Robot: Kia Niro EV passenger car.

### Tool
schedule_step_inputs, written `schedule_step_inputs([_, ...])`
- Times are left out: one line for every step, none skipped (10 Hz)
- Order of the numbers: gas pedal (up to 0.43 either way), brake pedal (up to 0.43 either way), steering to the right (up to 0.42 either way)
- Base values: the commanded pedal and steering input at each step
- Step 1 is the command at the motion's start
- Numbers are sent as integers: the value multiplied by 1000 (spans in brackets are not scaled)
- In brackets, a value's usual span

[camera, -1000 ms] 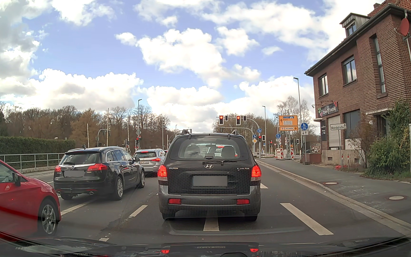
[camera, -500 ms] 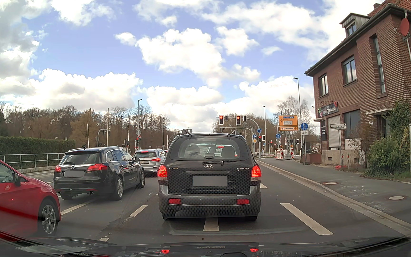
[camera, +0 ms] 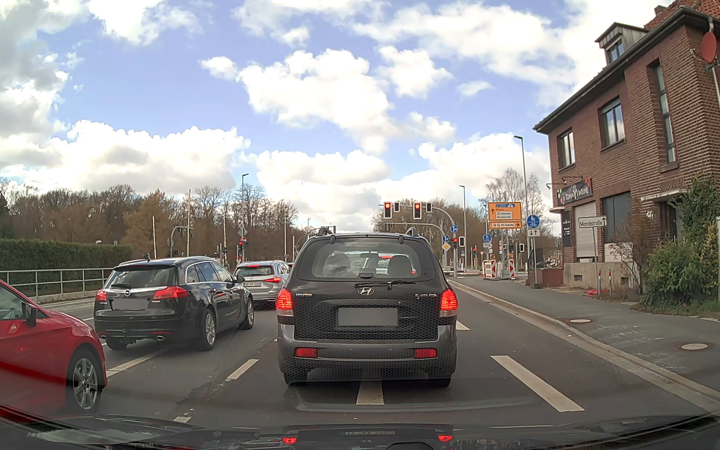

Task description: Follow the waypoints while adhering to traffic rules and regulations

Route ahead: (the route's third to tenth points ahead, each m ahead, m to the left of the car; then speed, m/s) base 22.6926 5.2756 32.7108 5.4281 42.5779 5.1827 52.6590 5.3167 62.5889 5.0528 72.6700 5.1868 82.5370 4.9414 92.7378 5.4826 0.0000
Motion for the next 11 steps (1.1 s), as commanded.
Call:
schedule_step_inputs([0, 232, -2])
schedule_step_inputs([0, 232, -2])
schedule_step_inputs([0, 232, -2])
schedule_step_inputs([0, 232, -2])
schedule_step_inputs([0, 232, -2])
schedule_step_inputs([0, 232, -2])
schedule_step_inputs([0, 232, -2])
schedule_step_inputs([0, 232, -2])
schedule_step_inputs([0, 232, -2])
schedule_step_inputs([0, 232, -2])
schedule_step_inputs([0, 232, -2])
